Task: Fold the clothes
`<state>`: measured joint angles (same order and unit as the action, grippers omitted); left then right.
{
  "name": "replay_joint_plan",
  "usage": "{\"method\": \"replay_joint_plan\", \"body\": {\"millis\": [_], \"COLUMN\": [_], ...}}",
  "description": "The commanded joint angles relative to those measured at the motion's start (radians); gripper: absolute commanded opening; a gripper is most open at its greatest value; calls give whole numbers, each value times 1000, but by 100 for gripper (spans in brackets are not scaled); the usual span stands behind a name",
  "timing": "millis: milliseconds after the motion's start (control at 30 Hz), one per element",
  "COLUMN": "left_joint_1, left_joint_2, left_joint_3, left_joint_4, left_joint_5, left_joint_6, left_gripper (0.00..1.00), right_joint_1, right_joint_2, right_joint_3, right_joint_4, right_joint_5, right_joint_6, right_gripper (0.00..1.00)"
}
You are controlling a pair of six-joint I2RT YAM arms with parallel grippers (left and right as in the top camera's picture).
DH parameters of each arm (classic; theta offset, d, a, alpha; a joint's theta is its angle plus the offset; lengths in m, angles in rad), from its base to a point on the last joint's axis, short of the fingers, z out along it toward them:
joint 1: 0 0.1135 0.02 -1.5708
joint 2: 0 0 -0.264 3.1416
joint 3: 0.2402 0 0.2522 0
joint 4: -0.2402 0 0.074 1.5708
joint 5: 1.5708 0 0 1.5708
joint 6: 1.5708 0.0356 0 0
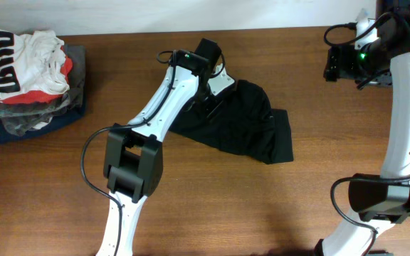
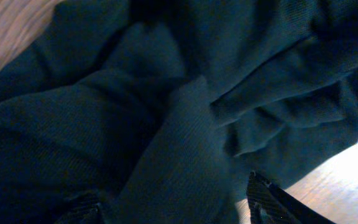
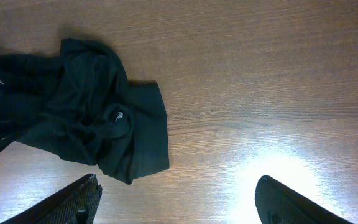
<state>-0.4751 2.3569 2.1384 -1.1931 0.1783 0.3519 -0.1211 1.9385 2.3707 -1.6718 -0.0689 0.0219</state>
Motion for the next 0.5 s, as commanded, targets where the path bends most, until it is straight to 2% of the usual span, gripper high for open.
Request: {"method": "replay_joint_plan", "body": {"millis": [0, 267, 367, 467], "left_joint_1": [-5, -4, -2, -3], "left_joint_2": [6, 5, 4, 4], "left_joint_3": [-1, 58, 149, 267], "left_joint_4": [5, -25, -91, -192], "left_joint_5": [78, 140, 141, 140], "left_joint_6": [2, 2, 12, 81], "left_gripper": [70, 67, 67, 71], "right_joint_1": [-6, -6, -6, -6], "right_joint_2": [-1, -1, -1, -1], "right_joint_3": [-6, -6, -9, -24], "right_joint_4": [4, 14, 13, 15], "right_joint_5": [-2, -3, -15, -50], "right_joint_6": [-8, -7, -8, -8], "right_gripper": [84, 84, 84, 84]}}
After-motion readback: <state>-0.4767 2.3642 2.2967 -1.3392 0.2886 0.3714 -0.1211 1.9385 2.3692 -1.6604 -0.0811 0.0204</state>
